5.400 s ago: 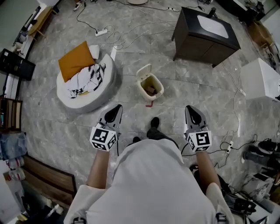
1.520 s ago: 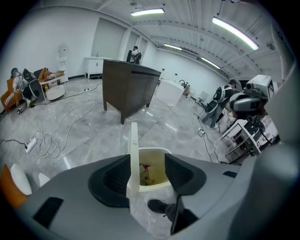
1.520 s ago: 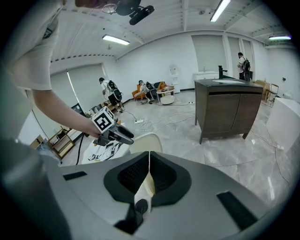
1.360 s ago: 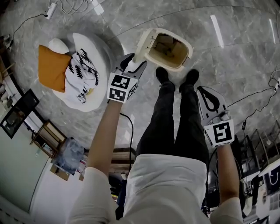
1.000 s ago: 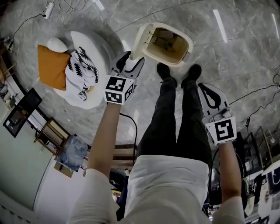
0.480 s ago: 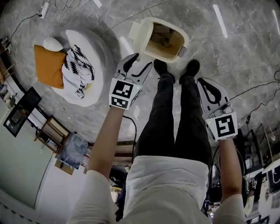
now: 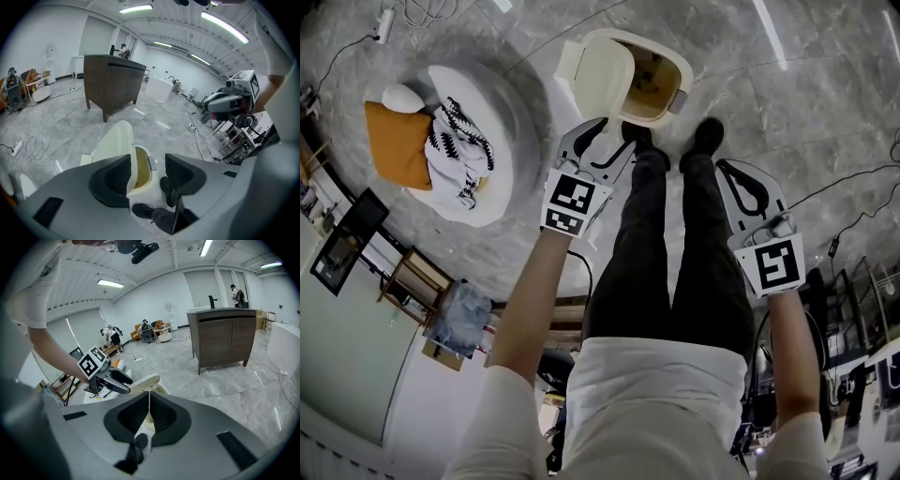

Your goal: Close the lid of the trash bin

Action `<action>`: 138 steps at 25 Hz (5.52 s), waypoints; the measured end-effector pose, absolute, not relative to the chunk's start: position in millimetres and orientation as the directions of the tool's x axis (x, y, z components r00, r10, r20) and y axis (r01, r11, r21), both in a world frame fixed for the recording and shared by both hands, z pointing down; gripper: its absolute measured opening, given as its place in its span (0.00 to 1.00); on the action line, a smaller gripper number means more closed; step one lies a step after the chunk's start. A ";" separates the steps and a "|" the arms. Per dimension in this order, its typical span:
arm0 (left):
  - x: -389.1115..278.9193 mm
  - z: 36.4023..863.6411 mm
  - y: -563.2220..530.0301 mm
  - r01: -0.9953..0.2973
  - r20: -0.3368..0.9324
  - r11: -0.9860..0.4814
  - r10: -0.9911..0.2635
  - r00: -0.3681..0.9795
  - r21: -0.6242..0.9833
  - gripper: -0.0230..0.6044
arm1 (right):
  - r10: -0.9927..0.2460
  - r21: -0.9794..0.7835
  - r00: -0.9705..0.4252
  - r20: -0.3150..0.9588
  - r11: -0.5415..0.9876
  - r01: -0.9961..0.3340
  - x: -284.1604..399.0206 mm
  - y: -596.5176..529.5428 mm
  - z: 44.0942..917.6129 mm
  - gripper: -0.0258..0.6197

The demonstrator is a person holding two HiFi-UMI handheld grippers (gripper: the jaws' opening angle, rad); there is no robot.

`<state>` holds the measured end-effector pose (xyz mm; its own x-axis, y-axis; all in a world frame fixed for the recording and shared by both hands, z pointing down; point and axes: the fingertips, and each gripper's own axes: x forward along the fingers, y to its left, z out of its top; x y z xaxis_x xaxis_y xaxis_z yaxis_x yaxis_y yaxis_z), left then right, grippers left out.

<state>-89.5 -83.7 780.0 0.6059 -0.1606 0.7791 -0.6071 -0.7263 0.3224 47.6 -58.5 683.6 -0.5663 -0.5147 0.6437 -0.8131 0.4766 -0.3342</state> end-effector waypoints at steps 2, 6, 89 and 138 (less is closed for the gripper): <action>-82.9 784.7 -78.4 -0.603 0.780 -0.725 -0.147 0.608 0.332 0.42 | -0.510 -0.336 -0.570 0.645 0.480 -0.810 49.8 -55.7 687.0 0.09; -70.1 796.5 -67.1 -0.595 0.785 -0.721 -0.117 0.609 0.354 0.42 | -0.508 -0.349 -0.573 0.644 0.472 -0.810 55.9 -52.2 693.3 0.09; 0.1 732.8 -46.0 -0.743 0.838 -0.577 -0.175 0.517 0.338 0.27 | -0.435 -0.311 -0.592 0.678 0.560 -0.768 141.0 -34.7 623.1 0.09; -182.0 371.0 87.0 -0.864 0.466 -0.442 -0.729 0.502 0.240 0.06 | -0.656 0.004 -0.546 0.521 0.641 -0.767 65.2 73.0 369.5 0.09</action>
